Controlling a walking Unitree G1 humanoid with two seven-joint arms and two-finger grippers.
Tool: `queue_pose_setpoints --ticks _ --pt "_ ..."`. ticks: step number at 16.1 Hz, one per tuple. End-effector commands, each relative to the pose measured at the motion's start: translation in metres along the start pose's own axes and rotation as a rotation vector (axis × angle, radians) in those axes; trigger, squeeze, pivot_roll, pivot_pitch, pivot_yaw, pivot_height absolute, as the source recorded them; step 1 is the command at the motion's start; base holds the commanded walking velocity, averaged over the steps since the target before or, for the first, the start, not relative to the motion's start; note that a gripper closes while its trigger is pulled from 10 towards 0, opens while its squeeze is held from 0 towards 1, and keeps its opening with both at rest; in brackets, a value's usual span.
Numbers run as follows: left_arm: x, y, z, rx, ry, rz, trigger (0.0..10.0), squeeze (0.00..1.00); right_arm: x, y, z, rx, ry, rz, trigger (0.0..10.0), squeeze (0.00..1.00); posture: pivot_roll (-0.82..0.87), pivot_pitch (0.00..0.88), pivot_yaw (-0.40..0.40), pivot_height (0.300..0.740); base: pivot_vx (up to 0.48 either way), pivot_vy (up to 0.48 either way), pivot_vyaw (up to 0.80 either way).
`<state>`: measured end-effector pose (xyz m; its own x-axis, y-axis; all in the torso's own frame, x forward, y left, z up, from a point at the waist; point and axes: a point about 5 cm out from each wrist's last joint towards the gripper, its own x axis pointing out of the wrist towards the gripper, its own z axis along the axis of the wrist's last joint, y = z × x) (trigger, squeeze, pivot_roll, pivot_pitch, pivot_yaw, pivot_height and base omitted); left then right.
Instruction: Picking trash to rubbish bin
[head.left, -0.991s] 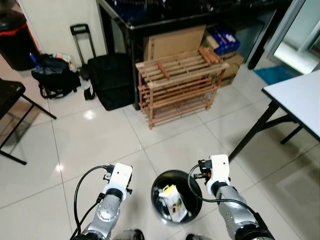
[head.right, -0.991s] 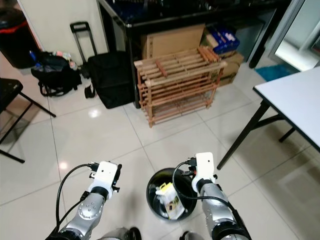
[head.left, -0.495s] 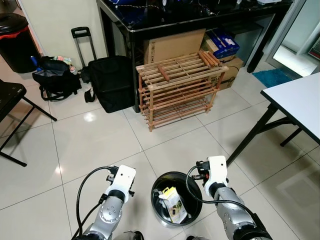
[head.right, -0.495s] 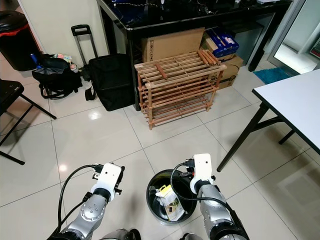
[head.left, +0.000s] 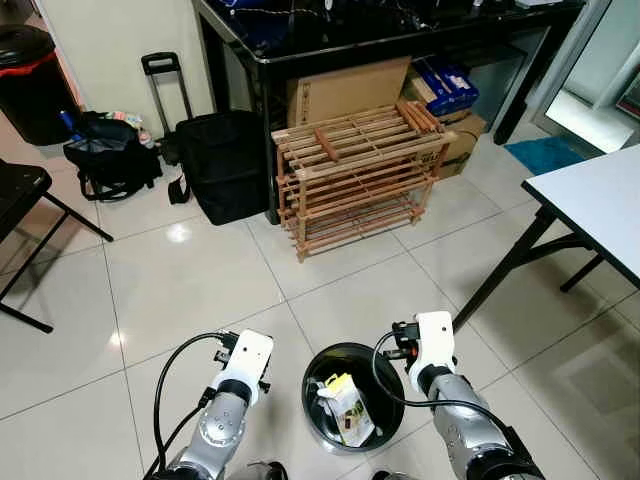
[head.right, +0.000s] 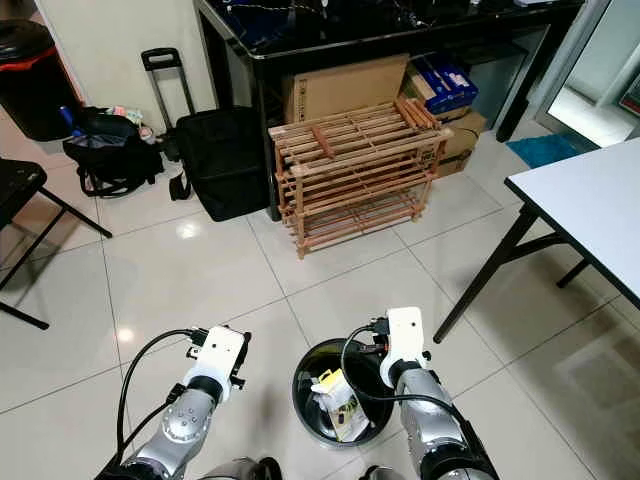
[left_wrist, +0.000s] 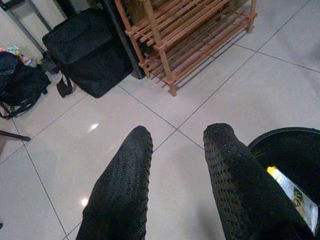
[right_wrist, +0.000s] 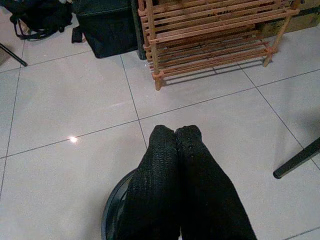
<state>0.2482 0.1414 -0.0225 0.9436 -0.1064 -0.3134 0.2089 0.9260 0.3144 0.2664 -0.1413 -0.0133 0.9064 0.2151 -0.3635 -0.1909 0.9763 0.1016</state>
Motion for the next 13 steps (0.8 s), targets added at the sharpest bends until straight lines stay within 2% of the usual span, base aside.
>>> queue_pose_setpoints --ticks 1,3,13 --pt "0.0001 -0.0023 0.0013 0.006 -0.009 -0.003 10.0 0.00 0.0007 -0.0022 0.0024 -0.006 -0.007 -0.001 10.0 0.00 -0.04 0.074 0.000 0.740 0.000 0.000 0.00" --pt "0.0002 -0.0021 0.0015 0.007 -0.010 -0.003 10.0 0.00 0.0009 -0.0018 0.0026 -0.004 -0.007 0.002 10.0 0.00 -0.04 0.078 0.000 0.740 0.000 0.000 0.00" --pt "0.0012 -0.0020 0.0027 0.009 -0.014 -0.002 10.0 0.00 0.0021 -0.0019 0.0042 -0.004 -0.009 0.004 10.0 0.00 -0.04 0.081 -0.001 0.740 -0.275 0.000 0.00"
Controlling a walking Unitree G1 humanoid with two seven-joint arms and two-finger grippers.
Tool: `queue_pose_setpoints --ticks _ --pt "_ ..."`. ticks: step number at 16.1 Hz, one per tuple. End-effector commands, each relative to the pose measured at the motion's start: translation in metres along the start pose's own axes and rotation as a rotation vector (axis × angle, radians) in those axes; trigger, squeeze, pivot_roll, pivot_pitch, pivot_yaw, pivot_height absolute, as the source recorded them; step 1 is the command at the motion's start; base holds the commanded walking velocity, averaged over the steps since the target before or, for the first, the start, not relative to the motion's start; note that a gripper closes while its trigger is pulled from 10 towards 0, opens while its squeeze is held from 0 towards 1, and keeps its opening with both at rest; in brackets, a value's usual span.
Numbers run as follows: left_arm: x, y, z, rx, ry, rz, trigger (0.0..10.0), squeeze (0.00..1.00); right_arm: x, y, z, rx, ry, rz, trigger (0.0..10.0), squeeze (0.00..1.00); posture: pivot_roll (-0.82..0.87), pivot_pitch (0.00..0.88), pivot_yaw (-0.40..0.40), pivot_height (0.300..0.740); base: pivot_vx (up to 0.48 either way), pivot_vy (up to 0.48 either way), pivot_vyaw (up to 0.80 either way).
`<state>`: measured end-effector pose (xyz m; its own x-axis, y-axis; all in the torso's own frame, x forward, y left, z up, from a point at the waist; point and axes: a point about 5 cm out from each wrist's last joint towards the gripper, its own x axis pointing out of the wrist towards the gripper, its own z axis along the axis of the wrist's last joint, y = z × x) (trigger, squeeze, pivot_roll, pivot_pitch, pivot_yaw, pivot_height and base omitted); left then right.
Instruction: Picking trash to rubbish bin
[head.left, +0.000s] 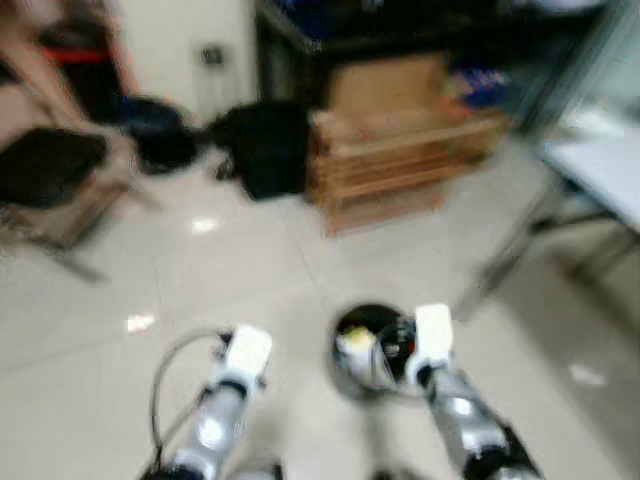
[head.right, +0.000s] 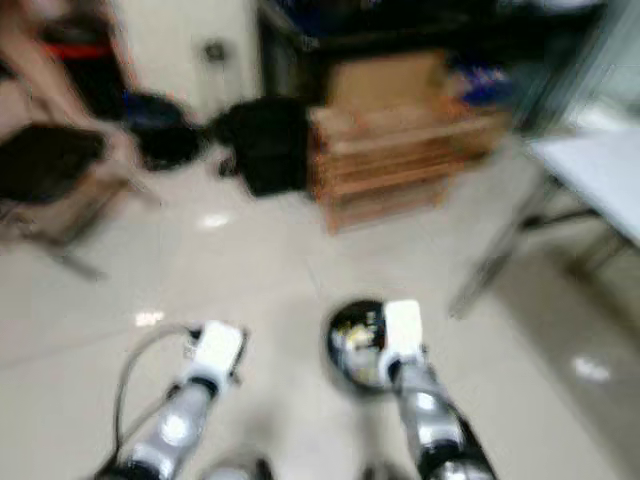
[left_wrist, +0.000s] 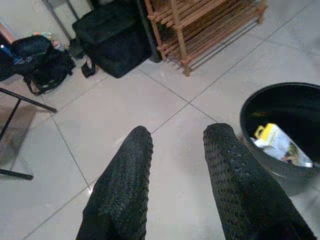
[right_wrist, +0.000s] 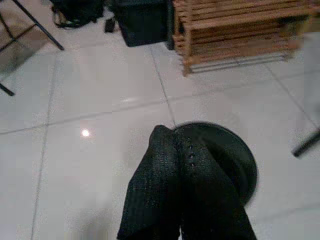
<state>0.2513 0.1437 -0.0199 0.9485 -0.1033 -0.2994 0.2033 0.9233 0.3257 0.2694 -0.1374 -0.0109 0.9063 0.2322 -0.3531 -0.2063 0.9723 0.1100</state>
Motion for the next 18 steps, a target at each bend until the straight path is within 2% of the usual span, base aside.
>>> queue_pose_setpoints --ticks 1,10,16,18 --pt "-0.0006 -0.0055 0.0005 -0.001 -0.001 -0.008 10.0 0.00 -0.0006 -0.0054 0.0011 -0.006 0.000 -0.013 10.0 0.00 -0.04 0.081 0.000 0.740 0.000 0.000 0.00" --pt "-0.0002 -0.0042 0.0003 -0.001 0.004 0.006 10.0 0.00 0.0001 -0.0055 0.0020 0.000 0.000 -0.009 10.0 0.00 -0.04 0.076 -0.001 0.740 0.000 0.000 0.00" --pt "-0.0005 -0.0020 -0.0008 -0.005 0.008 0.013 10.0 0.00 0.0011 -0.0030 0.0009 0.000 0.013 -0.005 10.0 0.00 -0.04 0.060 0.005 0.740 0.000 0.000 -0.80" --pt "-0.0004 0.0017 -0.0036 0.005 0.032 0.042 10.0 0.00 0.0012 -0.0028 0.0009 0.000 0.013 -0.005 10.0 0.00 -0.04 0.056 0.008 0.740 0.000 -0.381 -0.80"
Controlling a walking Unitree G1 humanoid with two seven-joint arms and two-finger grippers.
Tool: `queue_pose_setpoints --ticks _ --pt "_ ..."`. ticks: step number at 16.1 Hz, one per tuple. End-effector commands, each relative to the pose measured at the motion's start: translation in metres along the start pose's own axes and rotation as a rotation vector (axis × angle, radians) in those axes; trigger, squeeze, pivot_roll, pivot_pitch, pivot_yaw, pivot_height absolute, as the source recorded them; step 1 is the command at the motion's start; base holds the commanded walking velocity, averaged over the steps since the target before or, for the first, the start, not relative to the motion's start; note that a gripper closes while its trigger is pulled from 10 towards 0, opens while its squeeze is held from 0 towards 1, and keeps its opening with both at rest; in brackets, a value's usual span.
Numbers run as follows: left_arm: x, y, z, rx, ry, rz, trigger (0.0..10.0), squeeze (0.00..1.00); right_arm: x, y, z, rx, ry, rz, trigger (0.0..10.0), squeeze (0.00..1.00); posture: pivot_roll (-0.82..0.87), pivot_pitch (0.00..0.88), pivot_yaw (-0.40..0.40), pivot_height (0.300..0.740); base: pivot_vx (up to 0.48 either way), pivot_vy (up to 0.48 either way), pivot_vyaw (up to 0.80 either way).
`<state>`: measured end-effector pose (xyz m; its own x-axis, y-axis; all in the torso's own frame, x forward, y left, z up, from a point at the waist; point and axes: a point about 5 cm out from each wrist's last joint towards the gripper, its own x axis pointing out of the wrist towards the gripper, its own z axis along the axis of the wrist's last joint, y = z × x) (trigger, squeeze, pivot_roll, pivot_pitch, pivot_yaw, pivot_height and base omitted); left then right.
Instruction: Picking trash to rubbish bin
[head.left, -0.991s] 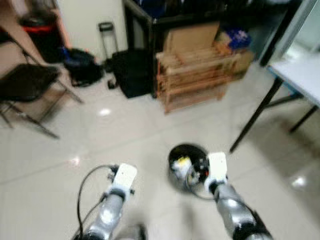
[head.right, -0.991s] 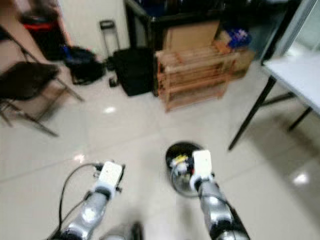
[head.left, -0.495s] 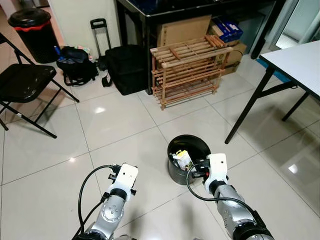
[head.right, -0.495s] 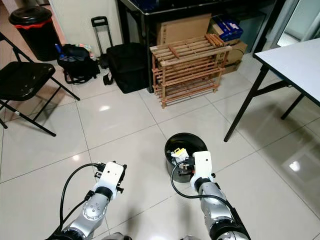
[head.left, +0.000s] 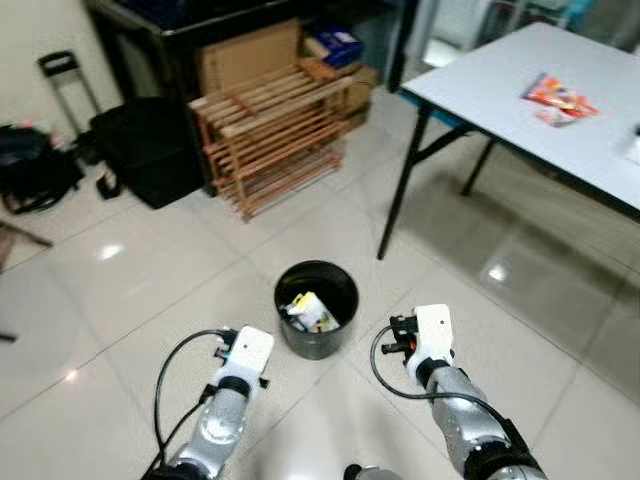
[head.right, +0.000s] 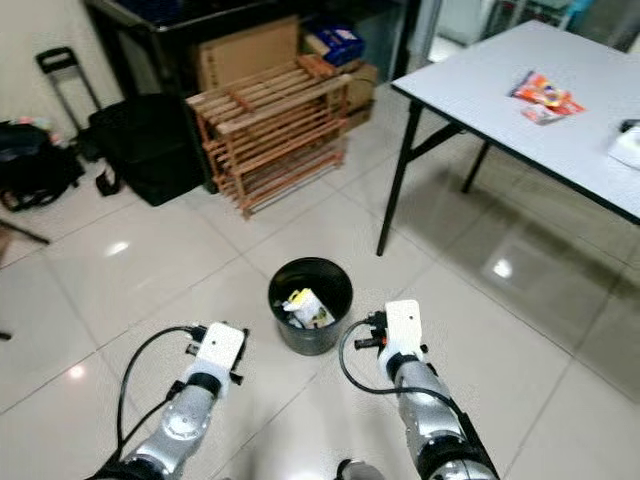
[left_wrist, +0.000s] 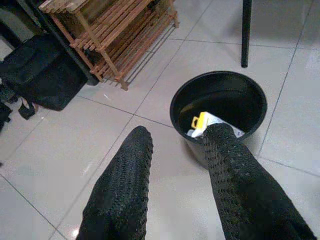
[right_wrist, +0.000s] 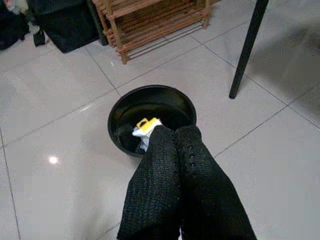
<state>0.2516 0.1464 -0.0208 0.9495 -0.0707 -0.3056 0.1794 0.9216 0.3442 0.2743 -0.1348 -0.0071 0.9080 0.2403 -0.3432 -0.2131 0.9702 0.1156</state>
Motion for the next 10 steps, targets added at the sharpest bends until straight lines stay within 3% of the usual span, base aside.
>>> queue_pose_setpoints --ticks 1,10 --pt "-0.0005 -0.0006 -0.0018 -0.007 0.014 0.011 10.0 0.00 -0.0023 -0.0048 -0.0042 -0.003 0.023 -0.015 10.0 0.00 -0.04 0.050 0.008 0.740 0.000 -0.420 -0.80" --pt "0.0000 -0.0017 -0.0002 -0.007 0.007 0.011 10.0 0.00 -0.0023 -0.0052 -0.0043 -0.006 0.028 -0.009 10.0 0.00 -0.04 0.063 0.003 0.740 0.000 0.000 -0.80"
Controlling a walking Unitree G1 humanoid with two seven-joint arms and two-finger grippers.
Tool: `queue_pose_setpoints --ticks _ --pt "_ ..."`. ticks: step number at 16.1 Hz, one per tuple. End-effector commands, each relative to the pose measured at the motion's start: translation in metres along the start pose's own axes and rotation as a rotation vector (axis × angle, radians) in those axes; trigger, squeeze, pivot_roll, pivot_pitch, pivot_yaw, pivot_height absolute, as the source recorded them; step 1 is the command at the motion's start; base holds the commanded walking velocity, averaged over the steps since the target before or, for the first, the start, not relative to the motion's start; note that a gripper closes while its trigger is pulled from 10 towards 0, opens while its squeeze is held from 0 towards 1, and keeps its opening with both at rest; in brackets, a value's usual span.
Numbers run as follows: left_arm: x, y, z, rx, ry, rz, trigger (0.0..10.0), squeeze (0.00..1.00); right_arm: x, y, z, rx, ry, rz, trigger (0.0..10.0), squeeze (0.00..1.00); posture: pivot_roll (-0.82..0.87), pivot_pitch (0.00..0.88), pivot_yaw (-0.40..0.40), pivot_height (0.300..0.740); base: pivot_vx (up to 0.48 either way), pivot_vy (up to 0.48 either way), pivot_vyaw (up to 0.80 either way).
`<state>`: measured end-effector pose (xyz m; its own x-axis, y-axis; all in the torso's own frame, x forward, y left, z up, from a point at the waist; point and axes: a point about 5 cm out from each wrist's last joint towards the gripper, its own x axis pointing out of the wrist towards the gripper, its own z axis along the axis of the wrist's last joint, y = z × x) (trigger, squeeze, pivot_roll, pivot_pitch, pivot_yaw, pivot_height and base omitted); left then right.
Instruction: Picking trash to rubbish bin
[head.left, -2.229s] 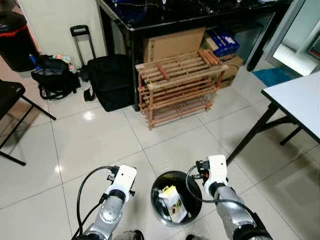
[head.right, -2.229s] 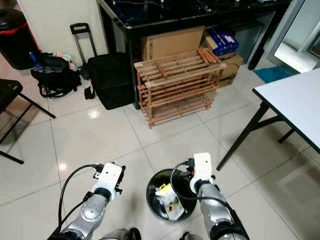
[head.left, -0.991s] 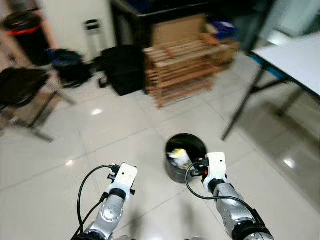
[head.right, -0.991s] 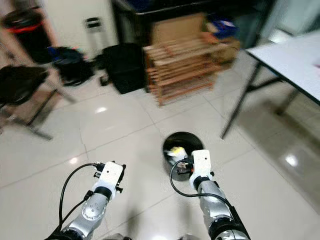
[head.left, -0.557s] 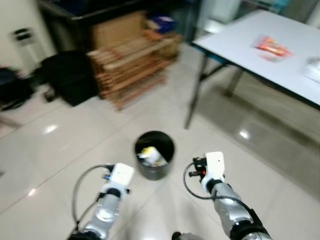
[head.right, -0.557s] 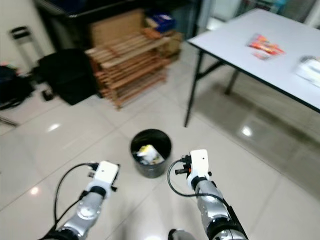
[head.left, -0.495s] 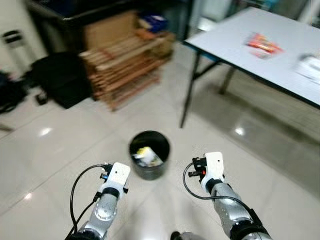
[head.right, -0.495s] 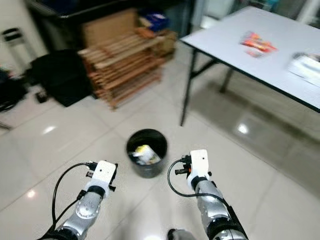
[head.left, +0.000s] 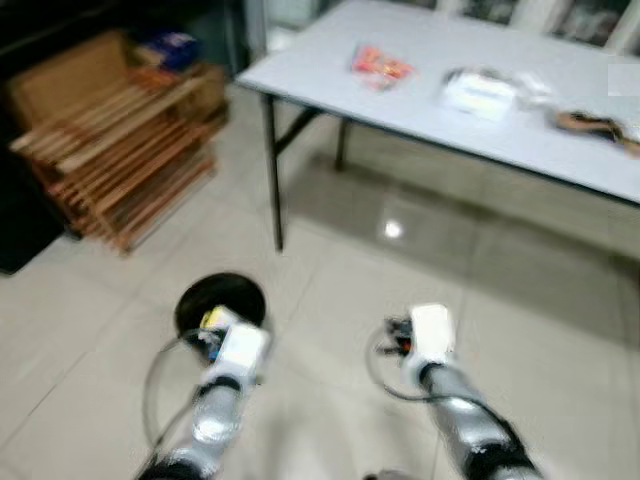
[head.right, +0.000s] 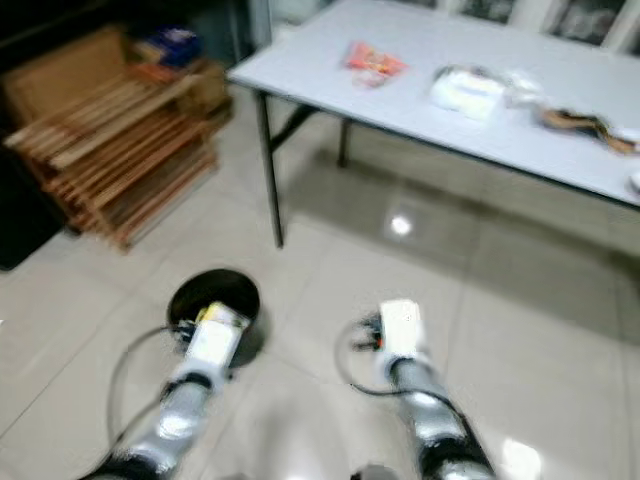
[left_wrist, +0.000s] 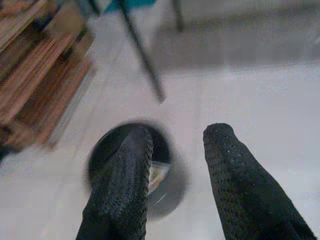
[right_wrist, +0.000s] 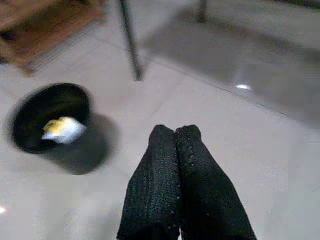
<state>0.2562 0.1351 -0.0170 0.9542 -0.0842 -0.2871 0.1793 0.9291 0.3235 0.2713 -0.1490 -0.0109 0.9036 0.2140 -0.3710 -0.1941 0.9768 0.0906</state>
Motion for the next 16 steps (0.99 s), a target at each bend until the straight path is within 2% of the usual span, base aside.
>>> queue_pose_setpoints --ticks 1,14,16 --pt "-0.0042 0.0069 -0.0087 0.012 0.029 0.017 10.0 0.00 0.0023 0.0083 0.0002 0.010 0.001 0.019 10.0 0.00 -0.04 0.063 0.002 0.740 0.000 0.000 -0.80" --pt "-0.0033 0.0083 -0.0076 0.014 0.025 0.024 10.0 0.00 0.0031 0.0101 0.0013 0.012 -0.001 0.034 10.0 0.00 -0.04 0.070 0.003 0.740 0.000 0.000 -0.77" --pt "-0.0032 0.0088 -0.0079 0.019 0.028 0.025 10.0 0.00 0.0034 0.0098 0.0020 0.013 -0.004 0.030 10.0 0.00 -0.04 0.071 0.004 0.740 0.000 -0.285 -0.73"
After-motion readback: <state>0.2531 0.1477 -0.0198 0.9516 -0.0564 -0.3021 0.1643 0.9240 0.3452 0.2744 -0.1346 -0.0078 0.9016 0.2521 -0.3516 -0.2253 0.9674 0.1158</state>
